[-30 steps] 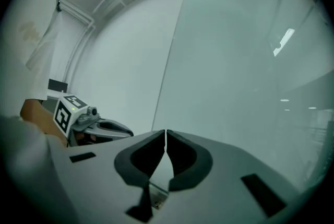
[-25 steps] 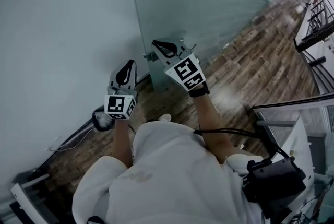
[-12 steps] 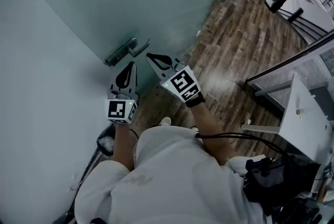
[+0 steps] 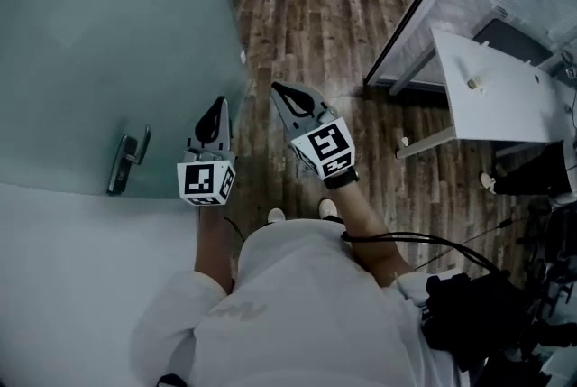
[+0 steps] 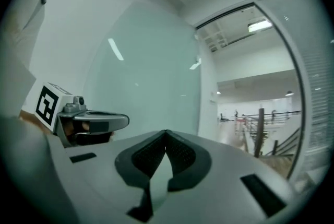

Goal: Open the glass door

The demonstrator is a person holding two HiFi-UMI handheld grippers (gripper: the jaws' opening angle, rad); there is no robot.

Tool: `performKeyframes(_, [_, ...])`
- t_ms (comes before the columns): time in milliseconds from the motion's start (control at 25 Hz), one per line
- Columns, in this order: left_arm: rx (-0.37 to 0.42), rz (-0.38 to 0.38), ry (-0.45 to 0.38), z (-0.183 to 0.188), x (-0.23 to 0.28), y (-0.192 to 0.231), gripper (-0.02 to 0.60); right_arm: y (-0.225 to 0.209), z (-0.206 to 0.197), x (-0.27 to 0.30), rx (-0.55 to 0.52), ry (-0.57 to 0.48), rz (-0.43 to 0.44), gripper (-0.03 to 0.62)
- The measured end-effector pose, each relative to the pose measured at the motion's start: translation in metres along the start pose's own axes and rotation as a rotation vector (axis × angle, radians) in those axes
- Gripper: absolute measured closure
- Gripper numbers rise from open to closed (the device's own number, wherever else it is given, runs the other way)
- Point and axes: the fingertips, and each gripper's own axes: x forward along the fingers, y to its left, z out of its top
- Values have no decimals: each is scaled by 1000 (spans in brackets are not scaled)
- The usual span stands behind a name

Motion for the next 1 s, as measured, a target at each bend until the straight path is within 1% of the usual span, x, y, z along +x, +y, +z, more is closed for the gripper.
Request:
performKeyframes(160, [-12, -178, -34, 4, 69, -74, 578, -80, -6, -56, -3, 3, -247, 591])
performKeyframes(280, [-16, -272, -74, 16, 106, -123, 579, -121, -3, -99, -19, 10, -402, 591])
performKeyframes(360, [-17, -319, -94, 23, 123, -152, 580, -142, -1, -124, -17, 6, -476, 591])
performKeyframes(520, [-10, -379, -120, 33, 145, -194, 580, -170, 4, -159, -15, -11, -568, 591])
performKeyframes(680, [14, -417, -130, 35, 155, -223, 580, -189, 2, -184, -4, -27, -632, 591])
performKeyframes(840, [30, -441, -140, 38, 159, -244, 580, -203, 2, -202, 5, -48, -676, 591])
performKeyframes(1000, [35, -441, -144, 40, 165, -253, 578, -216, 3, -210, 12, -56, -694, 591])
